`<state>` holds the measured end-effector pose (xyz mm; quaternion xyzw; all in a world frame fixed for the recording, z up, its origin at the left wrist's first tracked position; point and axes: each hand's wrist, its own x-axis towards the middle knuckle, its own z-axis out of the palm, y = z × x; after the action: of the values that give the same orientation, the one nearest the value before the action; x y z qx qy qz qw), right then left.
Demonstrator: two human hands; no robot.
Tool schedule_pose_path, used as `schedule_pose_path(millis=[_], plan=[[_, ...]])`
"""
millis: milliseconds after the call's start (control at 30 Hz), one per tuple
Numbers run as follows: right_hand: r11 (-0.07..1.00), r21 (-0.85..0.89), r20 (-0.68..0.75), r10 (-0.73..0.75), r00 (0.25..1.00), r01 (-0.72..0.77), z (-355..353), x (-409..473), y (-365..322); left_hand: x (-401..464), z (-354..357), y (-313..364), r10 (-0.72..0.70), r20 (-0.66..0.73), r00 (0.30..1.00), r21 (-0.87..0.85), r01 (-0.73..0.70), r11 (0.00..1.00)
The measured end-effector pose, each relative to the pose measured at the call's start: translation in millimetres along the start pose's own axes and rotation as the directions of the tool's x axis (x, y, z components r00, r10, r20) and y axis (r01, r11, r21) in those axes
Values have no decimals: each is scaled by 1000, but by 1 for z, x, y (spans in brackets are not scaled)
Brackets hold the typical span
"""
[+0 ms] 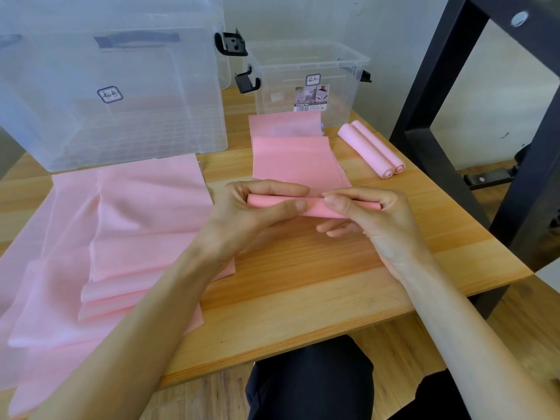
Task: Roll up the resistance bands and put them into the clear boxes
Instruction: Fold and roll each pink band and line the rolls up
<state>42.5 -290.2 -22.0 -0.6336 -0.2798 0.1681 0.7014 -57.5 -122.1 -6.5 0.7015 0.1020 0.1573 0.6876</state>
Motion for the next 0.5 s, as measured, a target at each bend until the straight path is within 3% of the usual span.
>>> schedule_pose_path(millis=[100, 267, 400, 500], plan=[[1000, -2, 8, 1, 1000, -1, 1, 0, 0, 1, 1, -1, 8, -36, 999, 26, -7, 1000], [999, -23, 27, -21, 999, 22, 0, 0, 0, 1, 1, 1, -131, -39, 991, -36, 130, 991], [1000, -11, 1, 22, 1000, -22, 0, 0, 0, 0, 3, 4, -73, -42, 996, 25, 74, 997], [999, 15, 56, 32, 998, -32, 0, 0, 0, 0, 2, 3, -125, -71, 990, 4, 125, 992]])
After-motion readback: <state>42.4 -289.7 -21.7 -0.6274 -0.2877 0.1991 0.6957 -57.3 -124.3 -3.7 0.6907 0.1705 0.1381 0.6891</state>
